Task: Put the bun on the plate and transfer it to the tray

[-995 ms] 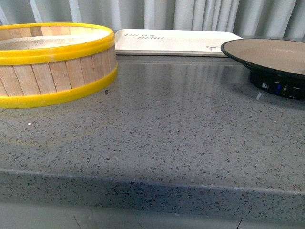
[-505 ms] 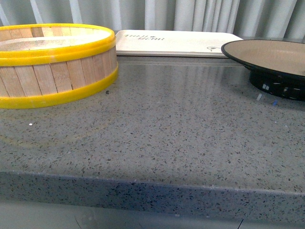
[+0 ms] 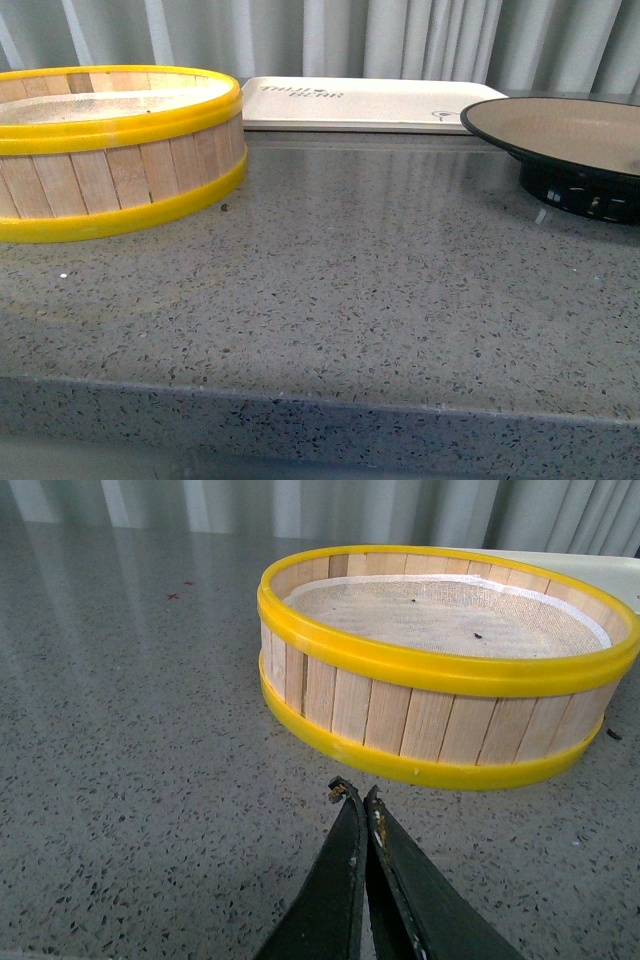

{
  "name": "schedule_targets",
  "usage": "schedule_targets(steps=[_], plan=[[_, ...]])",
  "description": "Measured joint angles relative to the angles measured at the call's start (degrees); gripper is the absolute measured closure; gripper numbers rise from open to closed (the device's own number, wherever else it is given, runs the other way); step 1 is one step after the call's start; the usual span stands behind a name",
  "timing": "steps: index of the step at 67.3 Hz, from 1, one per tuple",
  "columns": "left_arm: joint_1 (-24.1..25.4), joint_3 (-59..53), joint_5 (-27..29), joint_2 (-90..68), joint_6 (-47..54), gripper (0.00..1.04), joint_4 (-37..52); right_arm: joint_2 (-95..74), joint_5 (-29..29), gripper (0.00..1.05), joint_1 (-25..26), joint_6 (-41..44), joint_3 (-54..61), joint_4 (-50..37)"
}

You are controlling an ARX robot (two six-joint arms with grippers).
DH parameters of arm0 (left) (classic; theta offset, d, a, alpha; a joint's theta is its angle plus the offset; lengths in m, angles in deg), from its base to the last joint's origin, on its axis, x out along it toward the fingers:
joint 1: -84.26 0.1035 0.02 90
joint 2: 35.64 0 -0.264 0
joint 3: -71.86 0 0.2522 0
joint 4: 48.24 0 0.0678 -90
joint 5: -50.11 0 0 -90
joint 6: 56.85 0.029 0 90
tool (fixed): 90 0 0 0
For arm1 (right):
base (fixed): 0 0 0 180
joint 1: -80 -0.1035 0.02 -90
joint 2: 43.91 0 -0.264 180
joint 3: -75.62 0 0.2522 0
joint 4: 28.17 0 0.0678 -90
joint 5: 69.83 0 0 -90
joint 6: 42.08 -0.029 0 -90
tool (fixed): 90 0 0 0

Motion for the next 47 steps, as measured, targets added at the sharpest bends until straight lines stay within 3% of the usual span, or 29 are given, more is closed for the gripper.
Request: schedule_targets(steps=[47], plan=[[0.0, -6.3, 0.0, 15.5, 0.0, 1.01, -7.6, 0.0, 0.0, 0.08, 0.0, 0.0, 0.0, 0.0]])
